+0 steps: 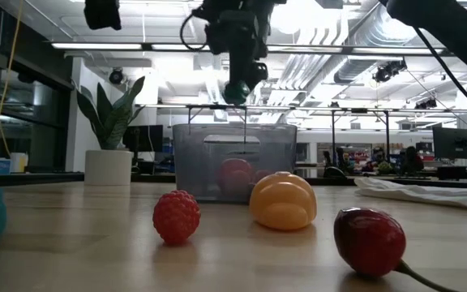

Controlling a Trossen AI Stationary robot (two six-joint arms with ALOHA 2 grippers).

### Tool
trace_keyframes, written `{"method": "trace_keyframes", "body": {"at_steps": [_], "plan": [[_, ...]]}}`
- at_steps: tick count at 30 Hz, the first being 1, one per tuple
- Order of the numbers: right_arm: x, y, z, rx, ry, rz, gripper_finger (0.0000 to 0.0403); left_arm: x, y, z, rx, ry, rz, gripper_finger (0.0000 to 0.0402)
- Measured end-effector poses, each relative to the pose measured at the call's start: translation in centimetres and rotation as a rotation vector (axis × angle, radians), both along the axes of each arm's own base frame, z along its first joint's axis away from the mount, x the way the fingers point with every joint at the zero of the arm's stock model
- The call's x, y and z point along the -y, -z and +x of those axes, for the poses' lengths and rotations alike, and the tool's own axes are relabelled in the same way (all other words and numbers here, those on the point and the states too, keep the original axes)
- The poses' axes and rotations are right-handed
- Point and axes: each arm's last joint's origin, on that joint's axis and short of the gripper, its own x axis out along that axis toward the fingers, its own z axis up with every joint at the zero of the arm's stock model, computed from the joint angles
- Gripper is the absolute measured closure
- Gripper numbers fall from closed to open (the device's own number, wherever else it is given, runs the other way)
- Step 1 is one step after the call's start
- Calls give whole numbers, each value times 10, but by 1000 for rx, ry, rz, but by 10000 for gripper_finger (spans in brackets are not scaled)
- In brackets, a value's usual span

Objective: Pick and placing Produce into tupperware
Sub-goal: Put the green bell pepper into the transparent black bin

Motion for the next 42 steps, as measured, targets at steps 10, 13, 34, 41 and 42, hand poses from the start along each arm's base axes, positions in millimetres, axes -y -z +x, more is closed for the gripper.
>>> {"method": "trace_keyframes", "body": {"at_steps": [10, 13, 34, 41, 42], "plan": [[-37, -1, 9, 30, -100, -10, 146, 0, 0, 0, -1, -24, -17, 356], [-46, -1, 11, 34, -96, -3, 146, 0, 0, 0, -1, -24, -16, 356], [-90, -1, 20, 45, 88, 70, 146, 5, 5, -8, -99, 33, -33, 356], [-101, 0, 20, 32, 110, 52, 146, 5, 5, -8, -99, 33, -33, 356], [-102, 0, 19, 23, 114, 41, 146, 5, 5, -8, -99, 33, -33, 356]]}}
